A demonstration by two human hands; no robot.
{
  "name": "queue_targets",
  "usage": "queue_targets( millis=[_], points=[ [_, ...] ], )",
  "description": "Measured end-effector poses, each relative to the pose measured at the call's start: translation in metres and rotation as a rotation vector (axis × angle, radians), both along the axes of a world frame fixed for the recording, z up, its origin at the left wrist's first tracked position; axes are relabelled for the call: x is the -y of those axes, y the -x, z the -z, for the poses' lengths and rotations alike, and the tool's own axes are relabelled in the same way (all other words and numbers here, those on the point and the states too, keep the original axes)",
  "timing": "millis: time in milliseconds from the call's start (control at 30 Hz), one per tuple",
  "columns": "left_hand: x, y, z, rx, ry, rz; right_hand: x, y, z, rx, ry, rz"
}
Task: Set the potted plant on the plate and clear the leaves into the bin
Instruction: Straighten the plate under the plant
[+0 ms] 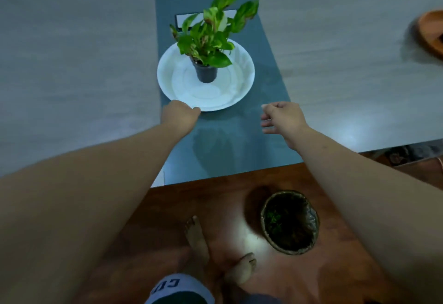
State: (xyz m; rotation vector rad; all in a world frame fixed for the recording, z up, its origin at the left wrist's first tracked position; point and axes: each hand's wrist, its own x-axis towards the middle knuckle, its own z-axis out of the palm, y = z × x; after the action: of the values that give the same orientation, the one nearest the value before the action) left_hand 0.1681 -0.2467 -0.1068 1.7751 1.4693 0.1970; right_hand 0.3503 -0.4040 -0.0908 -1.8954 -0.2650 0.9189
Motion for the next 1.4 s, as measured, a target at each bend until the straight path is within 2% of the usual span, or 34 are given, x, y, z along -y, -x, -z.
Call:
queue_targets(
  millis=[133, 267, 400, 600, 1100, 1200, 1300, 1400],
  points=[
    [-0.034, 0.016, 0.019, -0.011, 0.036, -0.286, -0.044, 0.0, 0.022, -0.05, -0.013, 0.006],
    [-0.064, 0.015, 0.033, 0.053, 0.078, -0.383, -0.075, -0.003, 0.044, -0.142, 0.014, 0.048],
    [-0.08, 0.007, 0.038, 0.281, 0.197, -0.375, -0.092, -0.008, 0.054, -0.198, -0.009, 0.08],
    [-0.093, 0.008, 0.04, 0.424, 0.294, -0.405, -0.105, -0.01, 0.057, -0.16, -0.016, 0.134],
    [-0.154, 0.043, 0.03, 0.494, 0.316, -0.483, -0.176, 0.022, 0.055, -0.21, -0.063, 0.142],
    [-0.143, 0.047, 0.033, 0.494, 0.263, -0.509, -0.174, 0.024, 0.061, 0.015, 0.078, 0.054],
    [-0.109, 0.057, 0.046, 0.191, -0.078, -0.388, -0.154, 0.032, 0.069, 0.417, 0.24, -0.182],
    [-0.07, 0.075, 0.075, -0.035, -0.346, -0.081, -0.123, 0.045, 0.084, 0.73, 0.347, -0.468]
  ],
)
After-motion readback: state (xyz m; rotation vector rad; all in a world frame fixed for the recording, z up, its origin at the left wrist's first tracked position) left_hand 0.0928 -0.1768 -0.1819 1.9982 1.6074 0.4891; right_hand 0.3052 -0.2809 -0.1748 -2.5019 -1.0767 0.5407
